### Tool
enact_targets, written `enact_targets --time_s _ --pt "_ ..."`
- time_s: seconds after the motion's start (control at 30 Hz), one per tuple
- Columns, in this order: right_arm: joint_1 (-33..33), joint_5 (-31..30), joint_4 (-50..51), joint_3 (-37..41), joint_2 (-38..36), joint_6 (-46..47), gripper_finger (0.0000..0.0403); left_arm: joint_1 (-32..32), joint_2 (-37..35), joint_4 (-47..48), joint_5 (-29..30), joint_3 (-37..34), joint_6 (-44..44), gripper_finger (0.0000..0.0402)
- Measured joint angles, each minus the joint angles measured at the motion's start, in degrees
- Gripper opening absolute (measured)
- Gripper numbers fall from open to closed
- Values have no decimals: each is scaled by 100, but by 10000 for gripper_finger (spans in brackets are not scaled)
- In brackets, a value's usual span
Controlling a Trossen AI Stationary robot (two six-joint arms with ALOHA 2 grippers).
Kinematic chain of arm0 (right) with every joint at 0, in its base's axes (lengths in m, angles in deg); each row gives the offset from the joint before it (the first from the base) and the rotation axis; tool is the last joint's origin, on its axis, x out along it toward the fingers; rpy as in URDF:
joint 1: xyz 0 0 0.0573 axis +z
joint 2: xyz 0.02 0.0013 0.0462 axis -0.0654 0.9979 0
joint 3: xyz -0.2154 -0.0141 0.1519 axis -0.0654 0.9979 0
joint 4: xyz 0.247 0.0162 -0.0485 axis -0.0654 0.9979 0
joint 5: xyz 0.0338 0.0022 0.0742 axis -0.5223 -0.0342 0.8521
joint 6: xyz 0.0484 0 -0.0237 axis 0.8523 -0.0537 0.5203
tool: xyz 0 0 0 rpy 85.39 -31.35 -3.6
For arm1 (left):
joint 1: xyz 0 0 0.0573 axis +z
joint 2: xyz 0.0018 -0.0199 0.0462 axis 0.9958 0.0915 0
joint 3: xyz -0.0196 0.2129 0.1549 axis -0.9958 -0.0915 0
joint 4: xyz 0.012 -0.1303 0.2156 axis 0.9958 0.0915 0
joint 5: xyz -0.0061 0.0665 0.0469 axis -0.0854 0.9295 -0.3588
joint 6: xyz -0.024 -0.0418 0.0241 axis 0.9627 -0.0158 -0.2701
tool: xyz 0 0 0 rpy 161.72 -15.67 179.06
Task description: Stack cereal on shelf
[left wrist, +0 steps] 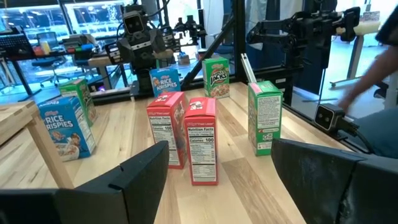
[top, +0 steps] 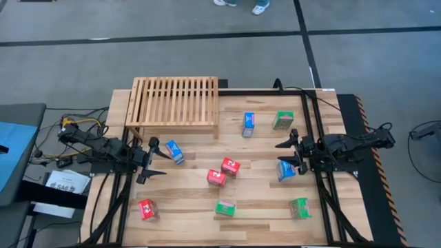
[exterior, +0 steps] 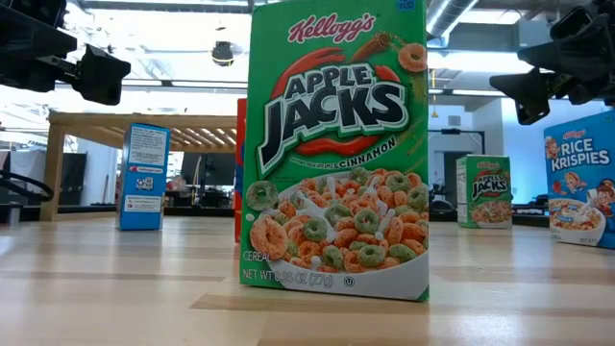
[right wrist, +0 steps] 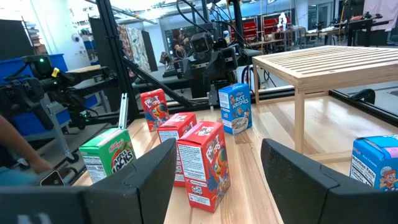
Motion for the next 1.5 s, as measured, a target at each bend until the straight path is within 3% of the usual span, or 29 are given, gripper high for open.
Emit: enact_targets --time_s 1.5 --pt "1 -3 -82 1 1 104 260 -1 1 0 0 -2 -1 275"
